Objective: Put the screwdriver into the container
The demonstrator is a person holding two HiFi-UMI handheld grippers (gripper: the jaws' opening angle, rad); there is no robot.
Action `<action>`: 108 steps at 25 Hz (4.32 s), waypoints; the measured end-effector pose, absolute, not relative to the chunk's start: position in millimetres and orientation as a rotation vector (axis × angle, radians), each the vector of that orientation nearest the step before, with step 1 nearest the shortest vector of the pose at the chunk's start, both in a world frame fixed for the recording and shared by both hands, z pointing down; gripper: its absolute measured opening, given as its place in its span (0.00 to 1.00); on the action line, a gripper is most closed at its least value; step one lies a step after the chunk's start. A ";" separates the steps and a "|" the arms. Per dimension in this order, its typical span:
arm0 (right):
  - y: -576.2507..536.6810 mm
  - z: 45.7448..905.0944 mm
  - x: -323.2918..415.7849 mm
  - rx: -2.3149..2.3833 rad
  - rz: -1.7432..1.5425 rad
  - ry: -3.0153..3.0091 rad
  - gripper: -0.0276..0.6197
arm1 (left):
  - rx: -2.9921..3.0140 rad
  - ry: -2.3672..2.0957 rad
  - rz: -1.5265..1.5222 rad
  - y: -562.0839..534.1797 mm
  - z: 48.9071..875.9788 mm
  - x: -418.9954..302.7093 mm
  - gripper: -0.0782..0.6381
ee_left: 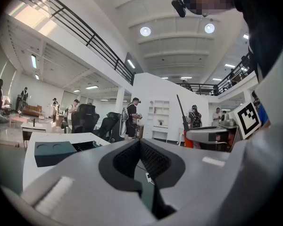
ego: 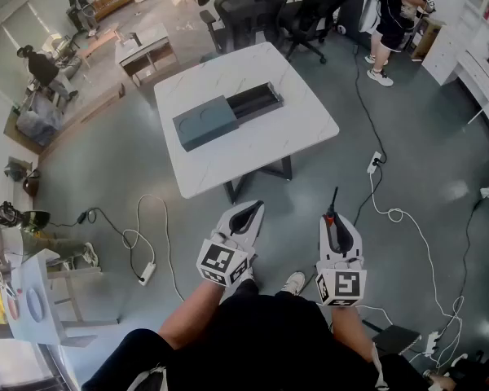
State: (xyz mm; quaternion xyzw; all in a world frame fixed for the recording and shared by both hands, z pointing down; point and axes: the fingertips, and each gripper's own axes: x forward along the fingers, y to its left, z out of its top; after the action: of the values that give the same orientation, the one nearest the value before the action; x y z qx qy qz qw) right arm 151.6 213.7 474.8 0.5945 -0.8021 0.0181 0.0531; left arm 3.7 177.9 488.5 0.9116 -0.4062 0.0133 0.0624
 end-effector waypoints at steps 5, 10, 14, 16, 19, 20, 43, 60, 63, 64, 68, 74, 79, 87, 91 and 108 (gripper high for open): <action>204.5 474.1 150.2 1.800 0.065 -2.457 0.19 | 2.747 -1.220 0.028 168.3 488.6 4.3 0.12; 194.1 472.5 148.0 1.833 0.083 -2.465 0.19 | 2.721 -1.195 -0.004 159.7 488.6 1.6 0.12; 184.3 466.4 143.3 1.880 0.082 -2.489 0.19 | 2.736 -1.179 0.003 151.9 489.4 -3.2 0.12; 179.6 462.0 136.3 1.890 0.072 -2.490 0.19 | 2.748 -1.170 0.007 148.0 488.1 -9.5 0.12; 172.3 456.3 124.6 1.912 0.057 -2.480 0.19 | 2.774 -1.158 0.008 140.1 483.6 -20.7 0.12; 169.9 455.6 120.8 1.921 0.053 -2.475 0.19 | 2.782 -1.154 0.008 137.0 482.2 -24.9 0.12; 131.2 450.4 115.7 1.940 -0.009 -2.413 0.19 | 2.797 -1.141 0.011 89.4 484.6 -41.2 0.12; 64.2 459.9 189.7 1.821 0.036 -2.525 0.19 | 2.757 -1.262 0.052 36.6 482.4 33.7 0.12; 54.5 461.3 201.1 1.793 0.046 -2.554 0.19 | 2.735 -1.304 0.063 29.6 483.9 43.2 0.12; 51.8 461.4 204.9 1.783 0.046 -2.563 0.19 | 2.729 -1.318 0.065 27.6 484.1 46.4 0.12; 39.5 461.0 215.1 1.744 0.040 -2.595 0.19 | 2.710 -1.387 0.081 15.3 482.9 52.4 0.12; 24.0 457.4 219.6 1.724 0.040 -2.632 0.19 | 2.694 -1.437 0.101 5.2 477.0 53.1 0.12; 7.0 457.3 214.0 1.732 0.046 -2.640 0.19 | 2.680 -1.455 0.095 -5.3 479.6 46.1 0.12; -37.7 450.6 188.7 1.695 0.065 -2.673 0.19 | 2.683 -1.462 0.053 -48.5 475.1 29.0 0.12; -66.5 449.3 175.7 1.691 0.063 -2.672 0.19 | 2.679 -1.464 0.046 -75.0 475.7 15.5 0.12; -161.0 458.8 109.8 1.626 0.046 -2.631 0.19 | 2.670 -1.450 0.081 -165.9 487.6 -41.6 0.12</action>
State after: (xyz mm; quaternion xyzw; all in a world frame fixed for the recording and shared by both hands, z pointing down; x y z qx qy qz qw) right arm 109.8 -161.0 458.8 0.5256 -0.8502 0.0149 0.0242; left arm -41.6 -165.9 487.6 0.8773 -0.4765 0.0265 0.0508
